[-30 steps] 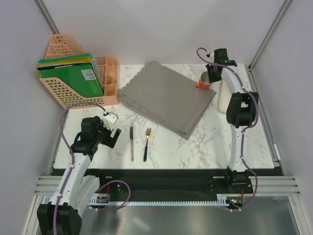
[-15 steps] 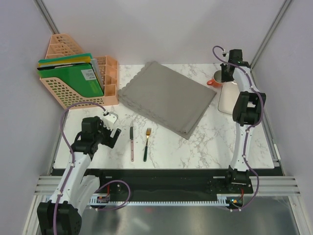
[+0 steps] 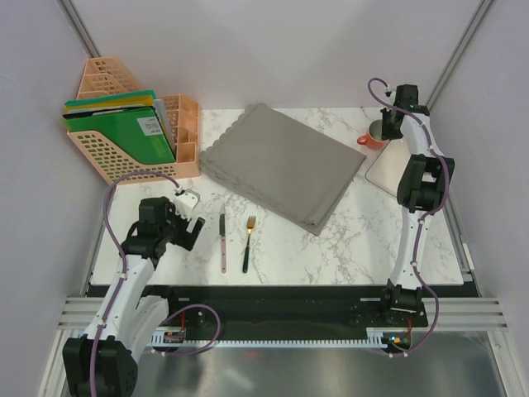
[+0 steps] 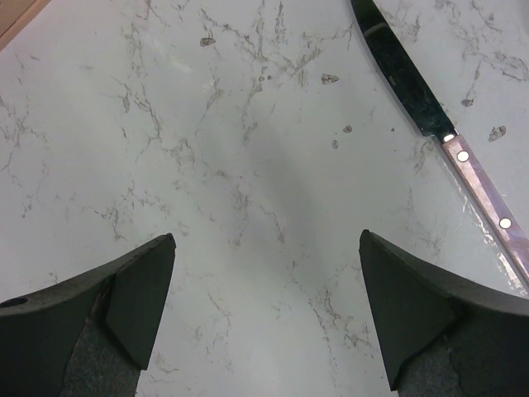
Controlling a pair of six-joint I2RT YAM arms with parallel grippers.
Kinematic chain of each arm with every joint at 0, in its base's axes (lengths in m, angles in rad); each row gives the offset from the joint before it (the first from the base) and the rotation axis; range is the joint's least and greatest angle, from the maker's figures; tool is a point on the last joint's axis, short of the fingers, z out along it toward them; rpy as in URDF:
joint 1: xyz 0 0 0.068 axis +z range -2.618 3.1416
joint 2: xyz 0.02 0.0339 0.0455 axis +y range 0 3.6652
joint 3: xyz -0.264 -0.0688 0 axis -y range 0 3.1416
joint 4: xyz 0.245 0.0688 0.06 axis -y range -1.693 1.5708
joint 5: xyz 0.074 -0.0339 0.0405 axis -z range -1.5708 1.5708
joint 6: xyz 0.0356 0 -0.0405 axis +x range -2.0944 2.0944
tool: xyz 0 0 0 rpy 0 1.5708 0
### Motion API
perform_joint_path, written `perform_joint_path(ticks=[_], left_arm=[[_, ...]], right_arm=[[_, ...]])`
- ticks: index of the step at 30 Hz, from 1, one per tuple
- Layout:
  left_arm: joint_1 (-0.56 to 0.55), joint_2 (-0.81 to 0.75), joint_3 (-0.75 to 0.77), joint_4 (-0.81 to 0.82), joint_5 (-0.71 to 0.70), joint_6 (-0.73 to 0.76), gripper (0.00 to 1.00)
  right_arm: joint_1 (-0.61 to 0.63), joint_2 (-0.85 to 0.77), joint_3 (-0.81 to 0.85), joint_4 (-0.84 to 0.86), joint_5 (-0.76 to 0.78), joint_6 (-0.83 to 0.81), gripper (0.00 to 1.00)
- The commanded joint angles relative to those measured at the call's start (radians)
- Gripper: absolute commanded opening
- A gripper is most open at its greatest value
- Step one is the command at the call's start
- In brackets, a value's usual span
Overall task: Set the dinner table for one person
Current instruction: Pick up the cup at the corner of the board.
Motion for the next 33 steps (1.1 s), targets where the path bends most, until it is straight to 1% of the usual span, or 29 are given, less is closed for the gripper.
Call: perform_joint_path(ticks=[1,11,12,14,15,16,17,19,20,21,23,29,32,33], left_arm=[[0.002,-0.001,0.001,0.030,-0.001,0.017,1.00],[0.002,-0.011,-0.004,0.030,-0.004,0.020,1.00],[0.002,-0.011,-0.004,0.032,-0.004,0.022,1.00],[0.004,-0.009,-0.004,0.030,-0.006,0.023,1.00],[0.002,-0.011,-0.004,0.030,-0.004,0.022,1.00],[0.002,-0.009,-0.005,0.030,-0.004,0.022,1.00],[0.004,-0.006,-0.004,0.030,-0.003,0.022,1.00],[0.004,-0.003,-0.004,0.030,-0.003,0.022,1.00],[0.004,0.000,-0.004,0.030,-0.001,0.022,1.00],[0.002,0.005,-0.004,0.030,-0.001,0.020,1.00],[0.002,0.009,-0.004,0.030,-0.001,0.020,1.00],[0.002,0.009,-0.004,0.030,0.000,0.022,1.00],[0.002,0.009,-0.005,0.032,0.005,0.022,1.00],[0.002,0.014,-0.005,0.032,0.005,0.023,1.00]], right_arm=[[0.008,-0.013,0.012,0.064,-0.019,0.014,0.00],[0.009,-0.003,-0.008,0.090,-0.006,0.005,0.00],[0.009,-0.003,-0.011,0.093,-0.005,0.007,0.01],[0.009,-0.003,-0.015,0.103,-0.005,0.007,0.08],[0.011,-0.003,-0.015,0.103,-0.005,0.007,0.22],[0.012,-0.005,-0.017,0.107,-0.005,0.004,0.33],[0.015,-0.006,-0.019,0.109,-0.002,0.002,0.42],[0.019,-0.009,-0.019,0.110,0.004,-0.004,0.52],[0.025,-0.011,-0.017,0.112,0.009,-0.007,0.56],[0.028,-0.012,-0.015,0.112,0.011,-0.013,0.62],[0.034,-0.019,-0.014,0.116,0.020,-0.018,0.67],[0.051,-0.032,-0.011,0.118,0.029,-0.021,0.67],[0.062,-0.083,-0.057,0.147,0.023,-0.029,0.67],[0.063,-0.104,-0.110,0.168,0.023,-0.030,0.67]])
